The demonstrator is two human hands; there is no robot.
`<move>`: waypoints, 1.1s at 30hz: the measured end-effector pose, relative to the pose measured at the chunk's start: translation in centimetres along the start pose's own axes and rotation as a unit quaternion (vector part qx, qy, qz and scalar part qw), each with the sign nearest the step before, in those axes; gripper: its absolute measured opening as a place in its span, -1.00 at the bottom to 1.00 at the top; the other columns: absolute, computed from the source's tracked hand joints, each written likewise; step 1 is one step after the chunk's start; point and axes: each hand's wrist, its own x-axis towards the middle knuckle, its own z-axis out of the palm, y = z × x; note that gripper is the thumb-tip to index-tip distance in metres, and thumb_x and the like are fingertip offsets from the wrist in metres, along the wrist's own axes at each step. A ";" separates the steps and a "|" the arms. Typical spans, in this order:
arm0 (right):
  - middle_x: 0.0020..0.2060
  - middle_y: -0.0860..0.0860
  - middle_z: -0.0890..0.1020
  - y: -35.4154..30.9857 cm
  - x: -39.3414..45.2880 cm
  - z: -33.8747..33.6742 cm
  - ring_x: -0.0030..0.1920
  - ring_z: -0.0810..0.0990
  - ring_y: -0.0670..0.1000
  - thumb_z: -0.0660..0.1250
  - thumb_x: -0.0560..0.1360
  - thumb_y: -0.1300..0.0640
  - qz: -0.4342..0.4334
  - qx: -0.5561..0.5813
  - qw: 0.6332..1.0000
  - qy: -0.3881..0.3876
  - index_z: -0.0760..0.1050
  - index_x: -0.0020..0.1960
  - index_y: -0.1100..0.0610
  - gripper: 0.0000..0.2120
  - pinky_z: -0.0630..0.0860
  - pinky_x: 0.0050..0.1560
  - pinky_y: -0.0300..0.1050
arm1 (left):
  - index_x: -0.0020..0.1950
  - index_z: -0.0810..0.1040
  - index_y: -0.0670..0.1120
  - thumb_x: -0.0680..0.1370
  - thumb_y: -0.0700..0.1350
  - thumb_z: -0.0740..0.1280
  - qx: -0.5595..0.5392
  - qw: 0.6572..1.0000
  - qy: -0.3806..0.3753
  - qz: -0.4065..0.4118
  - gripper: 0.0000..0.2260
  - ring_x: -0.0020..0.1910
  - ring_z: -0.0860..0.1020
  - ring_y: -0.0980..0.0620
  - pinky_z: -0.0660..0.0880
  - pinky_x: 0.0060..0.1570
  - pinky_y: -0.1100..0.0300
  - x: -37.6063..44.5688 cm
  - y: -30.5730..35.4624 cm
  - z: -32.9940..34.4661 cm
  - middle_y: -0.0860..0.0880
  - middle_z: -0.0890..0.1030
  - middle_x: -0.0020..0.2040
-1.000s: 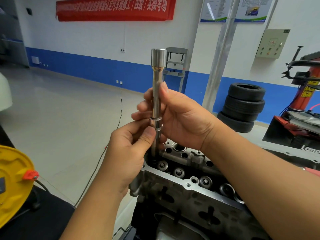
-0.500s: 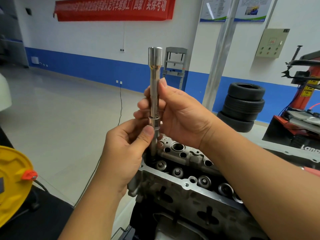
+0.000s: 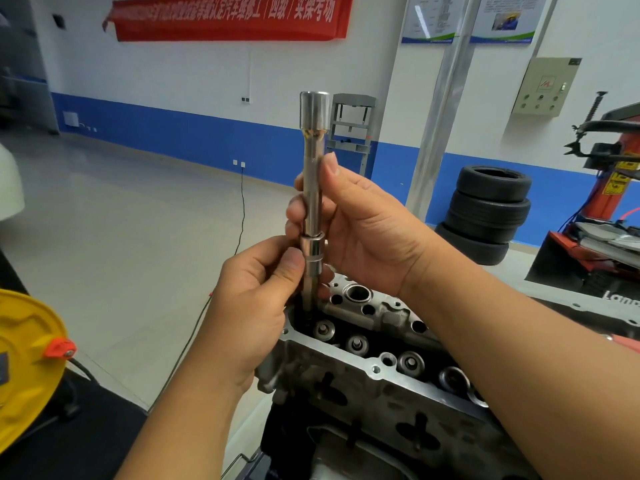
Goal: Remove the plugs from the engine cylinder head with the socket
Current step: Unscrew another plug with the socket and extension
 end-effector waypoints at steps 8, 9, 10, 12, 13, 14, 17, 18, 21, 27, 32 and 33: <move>-0.16 0.03 0.70 0.1 0.0 -0.1 -0.17 0.68 0.05 0.39 0.53 -0.01 -0.009 0.012 1.000 0.007 0.66 -0.04 0.06 -0.85 0.64 -0.08 -0.02 | 0.02 0.69 0.10 0.27 0.18 0.52 0.042 0.997 0.061 0.023 -0.63 -0.10 0.75 0.00 0.66 -0.03 0.11 0.2 -0.3 -0.2 0.00 0.77 -0.08; -0.16 0.04 0.71 0.1 0.0 -0.1 -0.18 0.69 0.05 0.39 0.53 0.01 -0.012 0.014 1.000 0.008 0.63 -0.05 0.06 -0.87 0.64 -0.10 -0.03 | 0.02 0.69 0.11 0.28 0.20 0.52 0.049 0.997 0.057 0.026 -0.63 -0.09 0.75 0.02 0.66 -0.05 0.16 0.2 -0.3 -0.2 0.01 0.77 -0.08; -0.16 0.04 0.71 0.2 0.0 -0.1 -0.18 0.69 0.05 0.39 0.53 0.01 -0.014 0.013 1.000 0.008 0.62 -0.06 0.06 -0.88 0.64 -0.10 -0.04 | 0.03 0.70 0.11 0.33 0.21 0.49 0.050 0.997 0.045 0.026 -0.67 -0.08 0.75 0.02 0.67 -0.07 0.20 0.1 -0.3 -0.3 0.00 0.77 -0.08; -0.16 0.03 0.71 0.2 0.0 -0.1 -0.15 0.69 0.05 0.37 0.55 -0.02 -0.012 0.005 1.000 0.008 0.64 -0.07 0.05 -0.84 0.59 0.01 0.03 | 0.05 0.73 0.09 0.49 0.17 0.38 0.025 1.000 0.005 0.008 -0.74 -0.07 0.75 -0.04 0.65 -0.08 0.23 0.0 -0.1 -0.2 -0.07 0.77 -0.07; -0.15 0.03 0.71 0.2 0.0 -0.1 -0.14 0.68 0.05 0.35 0.57 -0.04 -0.008 0.004 1.000 0.007 0.66 -0.06 0.05 -0.81 0.52 0.09 0.09 | 0.04 0.74 0.08 0.54 0.14 0.32 0.013 1.000 -0.013 -0.002 -0.74 -0.09 0.75 -0.07 0.64 -0.09 0.24 0.0 0.1 -0.1 -0.10 0.76 -0.07; -0.15 0.03 0.71 0.2 0.0 -0.1 -0.12 0.68 0.05 0.32 0.58 -0.06 -0.005 0.005 1.000 0.003 0.67 -0.05 0.05 -0.78 0.46 0.14 0.13 | 0.04 0.75 0.08 0.56 0.12 0.28 0.006 1.000 -0.020 -0.008 -0.73 -0.11 0.75 -0.08 0.63 -0.11 0.25 0.0 0.2 0.0 -0.11 0.76 -0.09; -0.12 0.01 0.70 0.2 0.1 -0.1 -0.07 0.66 0.06 0.27 0.62 -0.10 0.005 0.005 1.000 -0.007 0.69 -0.01 0.03 -0.71 0.47 0.17 0.10 | 0.07 0.74 0.02 0.54 0.06 0.32 -0.004 1.000 -0.001 -0.013 -0.75 -0.17 0.74 -0.08 0.64 -0.15 0.23 0.1 0.3 0.2 -0.13 0.75 -0.13; -0.11 0.02 0.70 0.2 0.1 -0.1 -0.06 0.67 0.06 0.27 0.61 -0.11 0.007 0.005 1.000 -0.007 0.69 0.00 0.02 -0.72 0.53 0.14 0.06 | 0.07 0.74 -0.01 0.52 0.03 0.36 -0.011 1.000 0.010 -0.010 -0.76 -0.18 0.74 -0.09 0.65 -0.15 0.21 0.2 0.2 0.2 -0.15 0.75 -0.12; -0.13 0.04 0.70 0.1 0.0 0.0 -0.12 0.68 0.06 0.35 0.56 -0.06 -0.002 0.007 1.000 0.007 0.63 -0.07 0.03 -0.82 0.63 -0.01 -0.02 | 0.02 0.73 -0.01 0.41 0.02 0.49 -0.013 0.999 0.038 0.003 -0.77 -0.17 0.75 -0.12 0.69 -0.14 0.15 0.1 0.0 0.2 -0.14 0.76 -0.12; -0.17 0.02 0.69 0.1 -0.1 0.2 -0.12 0.66 0.04 0.30 0.62 -0.06 -0.003 -0.020 1.000 0.011 0.58 -0.04 0.06 -0.79 0.38 0.11 0.19 | 0.09 0.74 0.08 0.57 0.10 0.30 -0.005 1.000 -0.023 -0.008 -0.75 -0.08 0.76 -0.11 0.65 -0.10 0.22 -0.1 0.4 -0.1 -0.10 0.77 -0.05; -0.16 0.03 0.68 0.0 0.0 0.3 -0.08 0.66 0.07 0.28 0.61 -0.09 0.011 -0.008 1.000 -0.001 0.61 0.00 0.09 -0.73 0.53 0.13 0.07 | 0.09 0.73 -0.06 0.52 0.00 0.38 -0.018 1.000 0.023 0.005 -0.76 -0.15 0.75 -0.16 0.67 -0.15 0.18 0.0 -0.1 0.2 -0.16 0.76 -0.10; -0.17 0.04 0.67 0.1 0.0 0.3 -0.10 0.66 0.08 0.32 0.58 -0.08 0.009 -0.006 1.000 -0.001 0.60 0.00 0.10 -0.75 0.56 0.09 0.05 | 0.08 0.72 -0.06 0.48 -0.01 0.43 -0.014 0.999 0.035 0.012 -0.77 -0.14 0.75 -0.13 0.68 -0.14 0.17 0.1 -0.2 0.2 -0.14 0.76 -0.11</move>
